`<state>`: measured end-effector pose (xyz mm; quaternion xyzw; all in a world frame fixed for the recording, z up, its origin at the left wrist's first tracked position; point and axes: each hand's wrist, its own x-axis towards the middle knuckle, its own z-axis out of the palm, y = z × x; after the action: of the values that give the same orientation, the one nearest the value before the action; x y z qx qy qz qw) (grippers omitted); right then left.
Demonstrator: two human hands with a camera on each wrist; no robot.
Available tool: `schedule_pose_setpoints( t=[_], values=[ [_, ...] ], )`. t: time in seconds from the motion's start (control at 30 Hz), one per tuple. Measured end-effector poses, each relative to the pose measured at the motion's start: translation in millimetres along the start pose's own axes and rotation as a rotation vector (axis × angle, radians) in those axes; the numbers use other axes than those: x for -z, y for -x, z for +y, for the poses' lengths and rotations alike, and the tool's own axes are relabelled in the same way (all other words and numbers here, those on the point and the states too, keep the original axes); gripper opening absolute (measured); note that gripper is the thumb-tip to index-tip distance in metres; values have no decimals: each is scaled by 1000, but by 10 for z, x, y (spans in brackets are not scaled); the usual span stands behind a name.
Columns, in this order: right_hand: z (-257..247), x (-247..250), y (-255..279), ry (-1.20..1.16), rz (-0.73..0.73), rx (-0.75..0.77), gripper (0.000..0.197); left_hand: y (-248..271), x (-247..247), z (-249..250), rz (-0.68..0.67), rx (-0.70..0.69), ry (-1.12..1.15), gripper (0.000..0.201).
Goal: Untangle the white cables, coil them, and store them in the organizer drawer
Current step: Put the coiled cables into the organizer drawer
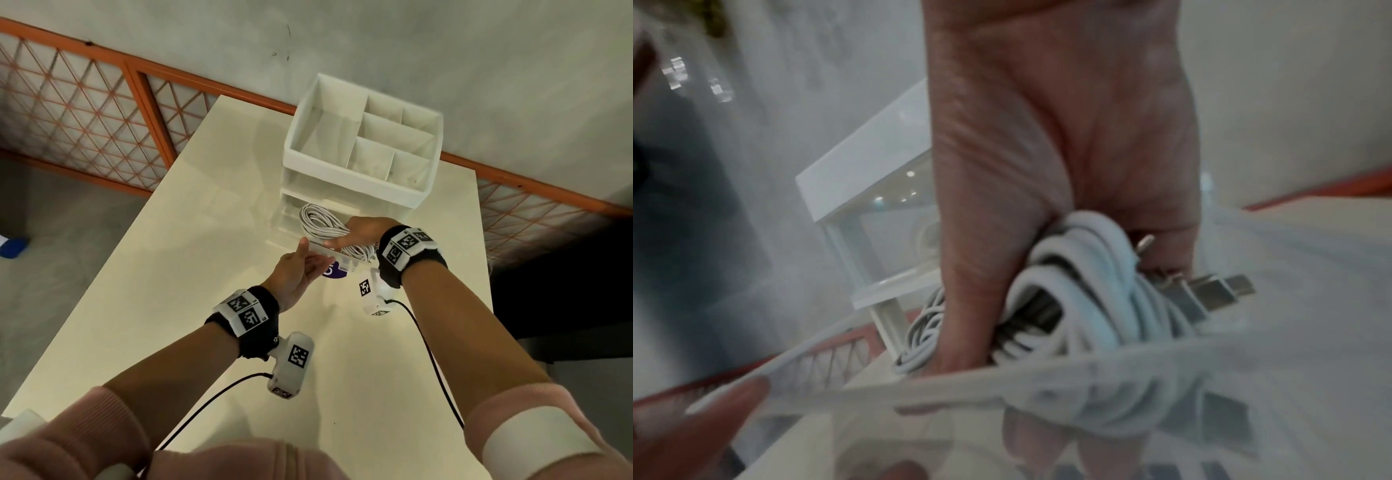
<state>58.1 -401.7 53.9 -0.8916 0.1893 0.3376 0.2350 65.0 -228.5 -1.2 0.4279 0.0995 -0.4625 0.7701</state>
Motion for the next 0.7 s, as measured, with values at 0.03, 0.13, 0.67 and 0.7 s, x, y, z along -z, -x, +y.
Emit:
schedule_pose_setpoints(
  t=[0.03, 0.13, 0.67, 0.7],
  values=[
    [15, -8, 16, -29, 12, 5, 35, 6, -1, -1, -1, 0, 2, 49],
    [40, -60, 43, -124, 63, 37, 29, 20, -5, -3, -16, 0, 1, 50],
    [106, -406, -261, -106, 357, -59, 103, 74, -58, 28, 36, -2, -42, 56],
    [248, -448, -450, -121, 351, -86, 123, 71, -61, 30, 39, 0, -39, 57]
  ],
)
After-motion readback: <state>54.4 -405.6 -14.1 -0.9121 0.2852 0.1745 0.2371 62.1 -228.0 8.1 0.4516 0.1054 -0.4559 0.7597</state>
